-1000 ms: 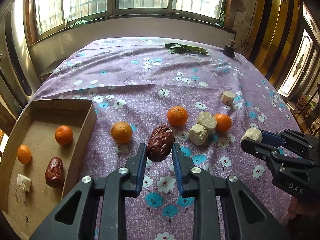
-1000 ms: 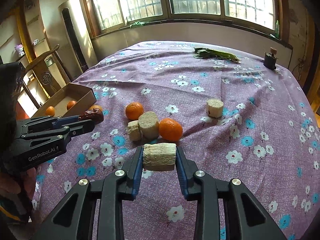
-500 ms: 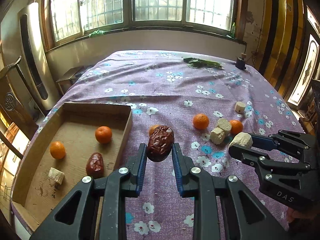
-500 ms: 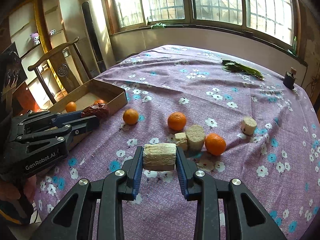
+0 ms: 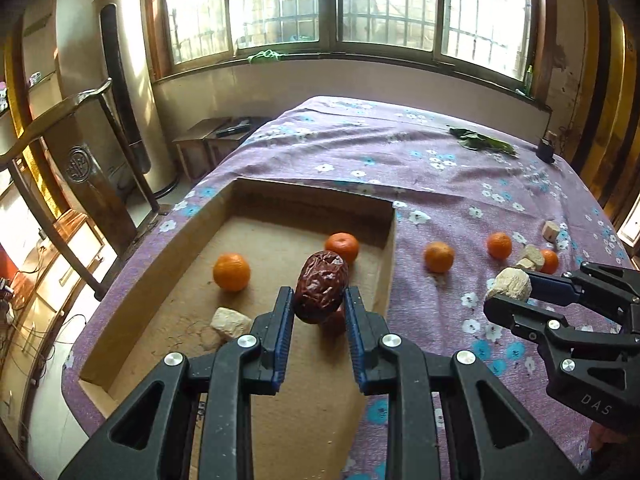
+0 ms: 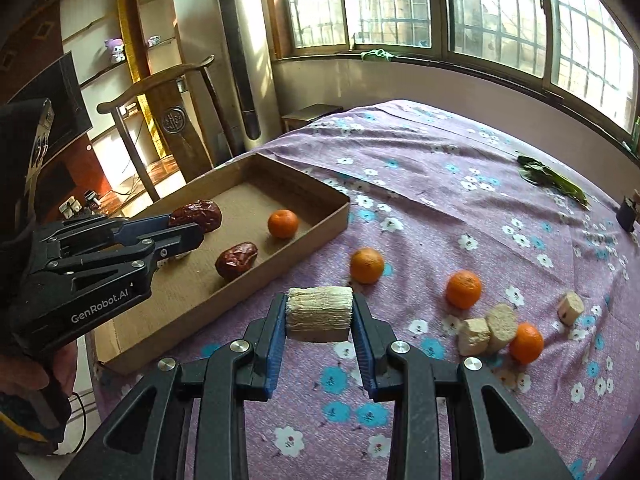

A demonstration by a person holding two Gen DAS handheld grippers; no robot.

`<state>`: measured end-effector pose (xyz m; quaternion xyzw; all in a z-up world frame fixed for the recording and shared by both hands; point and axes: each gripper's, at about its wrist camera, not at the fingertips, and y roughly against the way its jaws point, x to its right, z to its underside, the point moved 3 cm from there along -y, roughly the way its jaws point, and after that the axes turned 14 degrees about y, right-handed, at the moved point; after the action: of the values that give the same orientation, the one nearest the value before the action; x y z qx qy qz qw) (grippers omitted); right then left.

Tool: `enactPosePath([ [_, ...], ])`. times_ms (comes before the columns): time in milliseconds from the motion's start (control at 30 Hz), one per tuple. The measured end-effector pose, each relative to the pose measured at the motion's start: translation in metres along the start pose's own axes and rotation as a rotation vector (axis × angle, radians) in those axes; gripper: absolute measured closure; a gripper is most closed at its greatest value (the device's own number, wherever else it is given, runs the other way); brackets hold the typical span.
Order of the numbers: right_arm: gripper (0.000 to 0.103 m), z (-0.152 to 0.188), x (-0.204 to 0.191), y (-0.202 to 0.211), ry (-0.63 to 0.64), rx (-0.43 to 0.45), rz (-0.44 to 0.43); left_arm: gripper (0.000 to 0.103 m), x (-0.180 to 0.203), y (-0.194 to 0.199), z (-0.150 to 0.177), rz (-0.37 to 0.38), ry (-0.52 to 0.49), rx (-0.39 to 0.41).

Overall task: Organize fruits
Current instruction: 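Carry the date and white piece into the box and open both tools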

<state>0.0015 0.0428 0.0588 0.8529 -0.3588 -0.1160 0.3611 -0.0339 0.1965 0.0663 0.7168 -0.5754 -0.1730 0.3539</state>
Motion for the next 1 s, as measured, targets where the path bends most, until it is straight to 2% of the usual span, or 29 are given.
enactPosePath([
  [400,0.069,-0.034,-0.063,-0.041,0.124,-0.019,-0.111,0.078,-0.065,-0.008,0.000,-0.105,0.084,-0.007],
  [633,0.069,-0.040,-0.089,-0.063,0.175,-0.052,-0.166,0.078,-0.082,-0.018,0.000,-0.149,0.107,-0.017],
  [1000,0.068,-0.040,-0.107,-0.094,0.205,-0.113,-0.217,0.078,-0.091,-0.032,0.001,-0.165,0.125,-0.045],
])
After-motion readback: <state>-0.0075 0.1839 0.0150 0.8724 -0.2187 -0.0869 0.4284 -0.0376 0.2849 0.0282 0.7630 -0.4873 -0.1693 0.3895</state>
